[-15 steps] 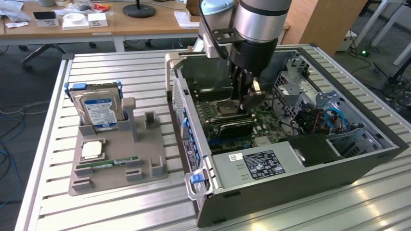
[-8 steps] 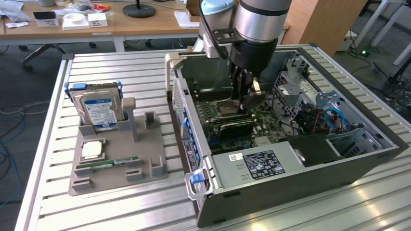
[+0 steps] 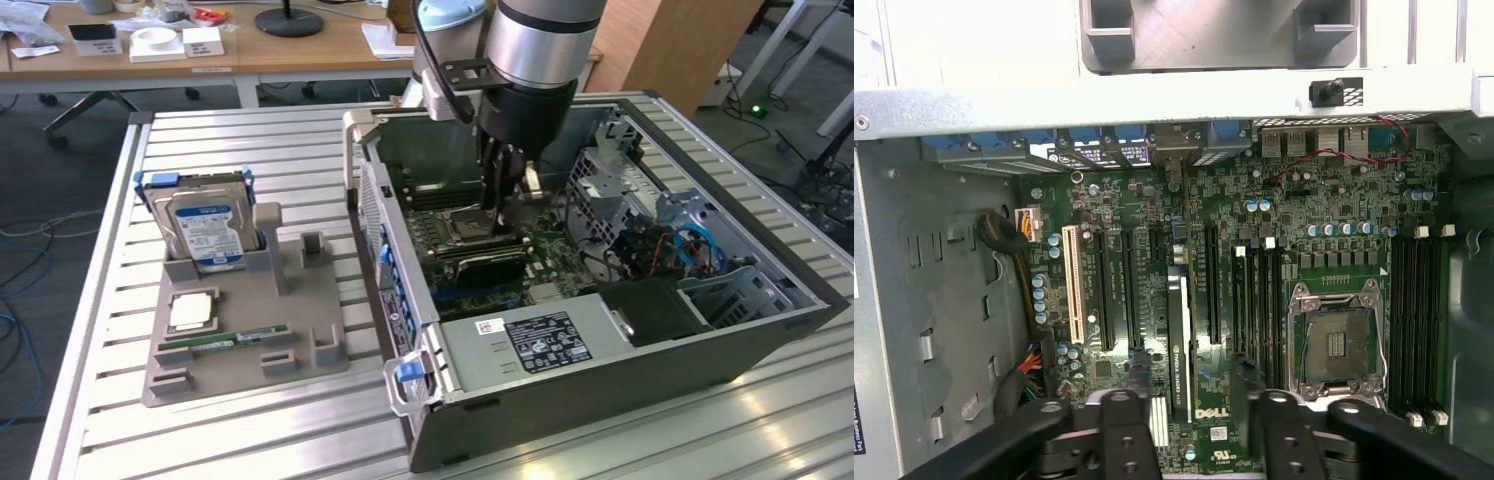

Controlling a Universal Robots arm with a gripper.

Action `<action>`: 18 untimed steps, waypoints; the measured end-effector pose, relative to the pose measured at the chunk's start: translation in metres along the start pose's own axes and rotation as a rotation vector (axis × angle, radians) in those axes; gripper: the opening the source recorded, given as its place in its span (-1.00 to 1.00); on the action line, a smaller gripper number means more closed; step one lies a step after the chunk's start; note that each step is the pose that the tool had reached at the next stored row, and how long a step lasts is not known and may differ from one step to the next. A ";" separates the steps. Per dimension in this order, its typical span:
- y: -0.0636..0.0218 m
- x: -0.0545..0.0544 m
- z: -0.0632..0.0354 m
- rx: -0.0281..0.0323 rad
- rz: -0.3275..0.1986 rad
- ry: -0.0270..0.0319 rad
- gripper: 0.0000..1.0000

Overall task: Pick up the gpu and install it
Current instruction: 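Press down on the gpu until it lock into place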

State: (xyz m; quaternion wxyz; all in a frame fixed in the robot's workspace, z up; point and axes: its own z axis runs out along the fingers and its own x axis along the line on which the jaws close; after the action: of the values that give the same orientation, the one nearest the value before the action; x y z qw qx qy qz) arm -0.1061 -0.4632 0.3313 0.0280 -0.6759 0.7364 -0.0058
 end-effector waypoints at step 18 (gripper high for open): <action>0.0001 0.000 0.0013 0.0000 0.000 0.0000 -0.79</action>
State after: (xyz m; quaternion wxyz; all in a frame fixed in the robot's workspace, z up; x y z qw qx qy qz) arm -0.1061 -0.4632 0.3301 0.0280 -0.6759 0.7364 -0.0058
